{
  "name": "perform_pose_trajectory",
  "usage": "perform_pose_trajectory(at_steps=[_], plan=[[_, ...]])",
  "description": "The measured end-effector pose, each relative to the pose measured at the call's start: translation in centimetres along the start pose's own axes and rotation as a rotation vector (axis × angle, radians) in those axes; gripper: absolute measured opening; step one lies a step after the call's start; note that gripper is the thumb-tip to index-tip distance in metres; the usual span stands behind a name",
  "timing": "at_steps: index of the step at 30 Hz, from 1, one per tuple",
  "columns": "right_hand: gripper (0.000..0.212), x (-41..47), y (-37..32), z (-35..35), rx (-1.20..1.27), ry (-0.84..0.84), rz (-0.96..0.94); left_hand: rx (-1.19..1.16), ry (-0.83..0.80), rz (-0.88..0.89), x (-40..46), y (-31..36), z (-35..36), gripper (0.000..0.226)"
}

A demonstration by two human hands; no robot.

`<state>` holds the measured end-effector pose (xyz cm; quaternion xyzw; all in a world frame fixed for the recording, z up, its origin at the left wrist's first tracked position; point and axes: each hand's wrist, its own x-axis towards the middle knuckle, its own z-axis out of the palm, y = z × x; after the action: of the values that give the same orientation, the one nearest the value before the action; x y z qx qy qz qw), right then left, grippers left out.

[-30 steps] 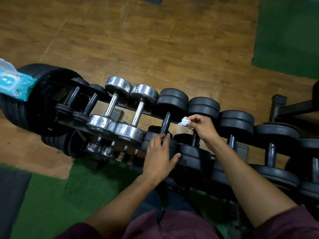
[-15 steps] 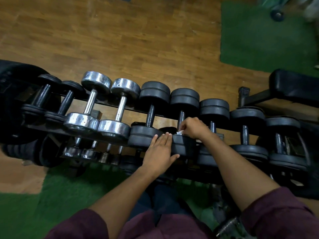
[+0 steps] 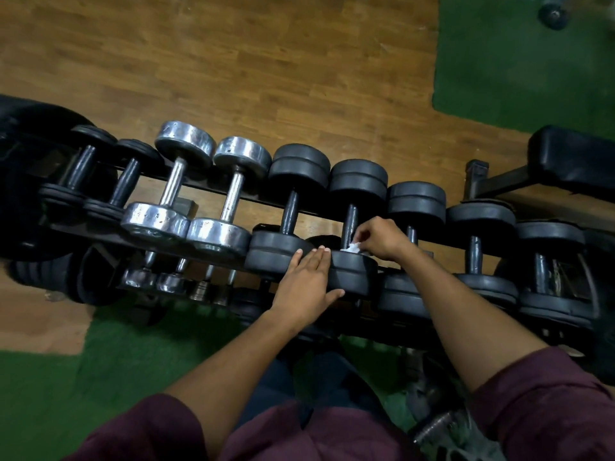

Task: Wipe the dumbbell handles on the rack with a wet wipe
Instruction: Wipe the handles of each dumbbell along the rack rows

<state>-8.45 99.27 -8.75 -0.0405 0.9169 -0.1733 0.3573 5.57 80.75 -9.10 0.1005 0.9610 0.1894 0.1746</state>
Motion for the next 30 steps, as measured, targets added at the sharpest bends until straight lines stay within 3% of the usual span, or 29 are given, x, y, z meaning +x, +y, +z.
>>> perform_pose_trajectory(at_steps=[4,9,13,17,19,22,30], plan=[[0.02,0.5,0.6,0.4,0.021,0.135,0.042,-0.044,0.003,-0.07,0.3,0.8,-0.6,0.095],[0.005,-0.5,1.1,0.4,0.032,-0.02,-0.067,-0.016,0.078,-0.207,0.8,3.2,0.2,0.098],[0.021,0.3,1.6,0.1,0.133,-0.043,-0.093,0.011,0.083,-0.27,1.0,4.2,0.7,0.1],[0.016,1.4,1.6,0.1,0.33,0.217,-0.063,0.012,0.074,-0.289,1.1,4.4,0.4,0.101],[0.012,2.0,1.6,0.0,0.307,0.348,-0.088,0.007,0.075,-0.298,1.0,4.4,0.3,0.101],[0.003,2.5,1.6,0.1,0.141,0.413,-0.239,-0.009,0.076,-0.316,1.2,4.6,0.1,0.101],[0.009,1.9,3.5,-0.1,-0.091,0.154,-0.436,-0.001,0.104,-0.389,2.0,5.5,0.5,0.104]])
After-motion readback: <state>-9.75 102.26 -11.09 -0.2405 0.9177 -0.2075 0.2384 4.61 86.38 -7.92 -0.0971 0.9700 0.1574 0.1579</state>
